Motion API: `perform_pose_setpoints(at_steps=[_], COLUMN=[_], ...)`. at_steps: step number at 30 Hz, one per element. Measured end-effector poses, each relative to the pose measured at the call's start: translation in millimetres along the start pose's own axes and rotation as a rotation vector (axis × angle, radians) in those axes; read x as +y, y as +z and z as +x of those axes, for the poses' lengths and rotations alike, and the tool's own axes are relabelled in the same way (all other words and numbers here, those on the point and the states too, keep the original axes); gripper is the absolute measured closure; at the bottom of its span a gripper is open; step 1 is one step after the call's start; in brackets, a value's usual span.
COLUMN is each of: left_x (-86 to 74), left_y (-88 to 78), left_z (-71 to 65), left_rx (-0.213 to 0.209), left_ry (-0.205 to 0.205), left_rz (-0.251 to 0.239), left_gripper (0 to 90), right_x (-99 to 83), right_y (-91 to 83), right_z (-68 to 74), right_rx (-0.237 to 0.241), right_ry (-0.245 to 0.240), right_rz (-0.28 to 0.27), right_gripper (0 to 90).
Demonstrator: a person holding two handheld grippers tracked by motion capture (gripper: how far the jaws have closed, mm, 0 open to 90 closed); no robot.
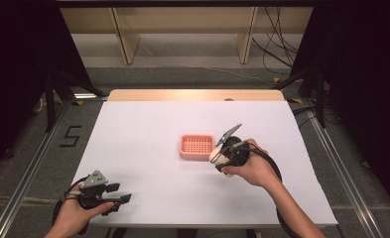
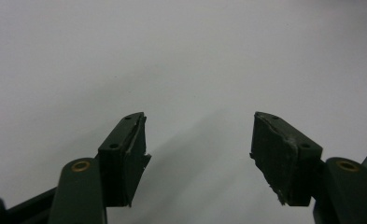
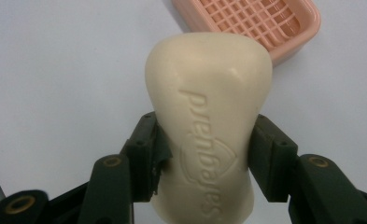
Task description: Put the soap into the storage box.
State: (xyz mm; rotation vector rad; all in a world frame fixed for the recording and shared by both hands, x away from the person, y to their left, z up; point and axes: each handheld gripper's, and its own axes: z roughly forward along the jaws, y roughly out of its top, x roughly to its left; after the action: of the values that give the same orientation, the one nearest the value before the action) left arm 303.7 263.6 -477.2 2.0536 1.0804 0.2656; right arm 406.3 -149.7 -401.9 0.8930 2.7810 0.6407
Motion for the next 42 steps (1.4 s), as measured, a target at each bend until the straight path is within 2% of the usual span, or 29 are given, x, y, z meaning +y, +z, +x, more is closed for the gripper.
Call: perform_pose_setpoints(at_steps=[2,4,7,8,11,13,16,17,19,20,21,22,23,24,26,27,28,29,35,36,38,39,42], left_x=[-0.4,-1.0,-1.2,-1.1,-1.5,-1.8,-2.2,-2.3,-2.4,-2.6,-2.5,-2.8,-2.8,-2.9,-3.0,-3.1,-3.1,-3.1,-3.2,-3.2,-3.2,-3.3,-3.1], left_y=[-0.6,-1.5,-1.9,-1.7,-1.1,-1.7,-1.4,-1.8,-2.5,-2.9,-2.8,-2.3,-2.5,-2.8,-2.6,-2.5,-2.5,-2.7,-3.6,-3.6,-3.6,-2.9,-3.0], left_z=[-0.7,0.1,0.5,0.3,-0.1,0.7,-0.6,-0.5,0.2,0.4,0.6,0.4,0.0,0.7,0.2,0.3,0.3,0.4,1.0,0.9,0.9,0.1,0.7], left_rx=[0.001,0.003,0.004,0.004,0.003,0.004,0.003,0.003,0.006,0.006,0.012,0.021,0.003,0.014,0.006,0.005,0.006,0.007,0.008,0.008,0.008,0.007,0.017], left_ry=[-0.006,0.001,0.005,0.001,-0.006,0.001,-0.016,-0.015,-0.004,-0.001,-0.002,-0.005,-0.009,-0.001,-0.008,-0.009,-0.009,-0.007,0.0,-0.002,0.0,-0.009,-0.003], left_rz=[-0.011,0.0,0.004,0.002,0.0,0.009,-0.009,-0.007,0.0,0.001,0.003,0.0,-0.005,0.003,-0.003,-0.004,-0.004,-0.002,0.004,0.002,0.003,-0.005,0.004], left_gripper=[35.2,35.2,35.2,35.2,35.2,35.2,35.2,35.2,35.2,35.2,35.2,35.2,35.2,35.2,35.3,35.3,35.3,35.3,35.3,35.3,35.3,35.3,35.3], right_x=[0.4,1.3,1.7,2.0,2.2,2.5,3.4,3.5,4.7,5.3,5.6,6.1,6.7,7.3,8.3,9.0,9.4,10.4,13.7,14.3,14.6,15.1,16.4], right_y=[1.2,1.7,2.5,3.1,3.6,3.4,3.9,3.4,3.5,3.8,3.1,3.5,3.4,3.5,3.3,3.7,3.4,4.1,4.3,4.7,4.4,4.9,4.6], right_z=[-2.0,-3.2,-2.9,-4.2,-6.0,-4.5,-8.9,-9.4,-8.3,-9.8,-8.9,-9.5,-9.8,-10.8,-11.1,-12.2,-11.4,-13.1,-12.1,-13.2,-12.7,-13.4,-14.0], right_rx=[-0.008,-0.008,-0.005,-0.004,-0.009,0.004,-0.016,-0.025,-0.013,-0.009,-0.009,-0.016,-0.012,-0.014,-0.016,-0.018,-0.016,-0.017,-0.02,-0.024,-0.022,-0.024,-0.027], right_ry=[-0.008,-0.012,0.016,-0.005,-0.015,0.023,-0.022,-0.018,0.001,-0.016,0.008,0.004,0.001,-0.012,-0.01,-0.027,-0.011,-0.035,-0.01,-0.028,-0.018,-0.021,-0.03], right_rz=[-0.003,-0.006,0.0,-0.007,-0.005,0.002,-0.006,-0.002,-0.008,-0.011,0.001,-0.001,-0.002,-0.01,-0.011,-0.013,-0.007,-0.013,-0.012,-0.017,-0.013,-0.009,-0.017], right_gripper=[50.5,50.5,50.5,50.5,50.4,50.5,50.5,50.5,50.5,50.5,50.5,50.5,50.5,50.5,50.5,50.4,50.5,50.5,50.5,50.4,50.5,50.5,50.5])
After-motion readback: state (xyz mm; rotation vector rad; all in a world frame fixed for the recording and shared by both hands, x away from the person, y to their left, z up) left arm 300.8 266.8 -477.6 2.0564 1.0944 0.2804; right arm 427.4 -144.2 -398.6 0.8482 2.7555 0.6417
